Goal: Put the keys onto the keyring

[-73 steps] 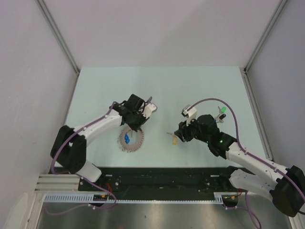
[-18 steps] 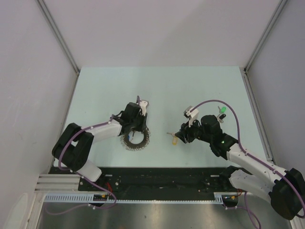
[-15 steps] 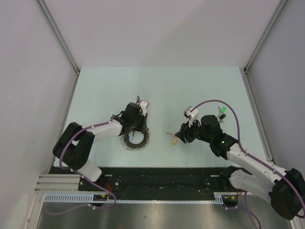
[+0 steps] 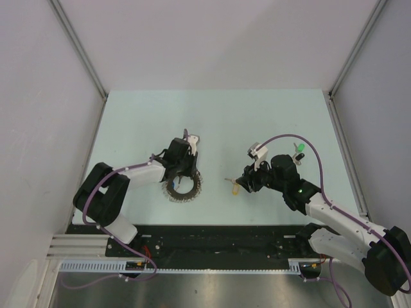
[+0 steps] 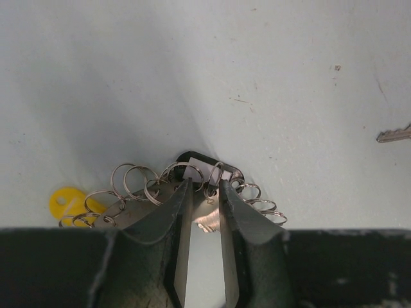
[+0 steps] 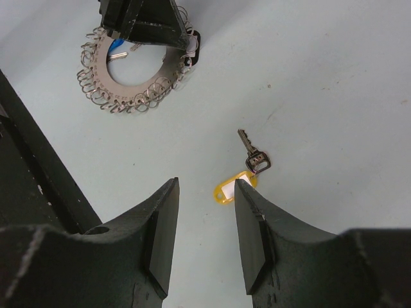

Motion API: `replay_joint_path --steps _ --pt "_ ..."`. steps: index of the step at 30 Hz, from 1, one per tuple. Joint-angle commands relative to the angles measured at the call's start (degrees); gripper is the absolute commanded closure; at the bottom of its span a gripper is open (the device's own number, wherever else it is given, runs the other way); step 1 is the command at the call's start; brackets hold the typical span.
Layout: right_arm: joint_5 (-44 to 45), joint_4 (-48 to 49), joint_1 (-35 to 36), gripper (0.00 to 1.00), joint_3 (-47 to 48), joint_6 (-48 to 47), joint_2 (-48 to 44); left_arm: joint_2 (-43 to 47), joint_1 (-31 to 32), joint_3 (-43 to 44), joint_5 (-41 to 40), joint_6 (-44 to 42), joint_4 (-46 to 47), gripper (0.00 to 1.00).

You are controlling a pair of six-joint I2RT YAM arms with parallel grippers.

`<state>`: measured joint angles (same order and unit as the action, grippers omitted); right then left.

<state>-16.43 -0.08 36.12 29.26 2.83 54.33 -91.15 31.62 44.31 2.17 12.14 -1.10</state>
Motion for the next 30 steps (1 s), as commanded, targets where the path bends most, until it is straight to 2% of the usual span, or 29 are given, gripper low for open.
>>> replay_joint_path --steps 1,15,30 --pt "-0.36 2.01 -0.35 0.55 0.01 -0.46 -0.45 -0.69 -0.42 0.51 0.81 1.66 2.86 0.73" --pt "-0.27 2.10 -0.26 0.55 0.10 -0.46 -0.27 -0.43 -0.42 -0.37 1.87 2.45 2.60 0.76" --pt "-0.54 2.10 -0.26 0.55 0.01 -0.55 -0.10 1.42 -0.41 -1.60 -1.12 2.10 1.54 0.79"
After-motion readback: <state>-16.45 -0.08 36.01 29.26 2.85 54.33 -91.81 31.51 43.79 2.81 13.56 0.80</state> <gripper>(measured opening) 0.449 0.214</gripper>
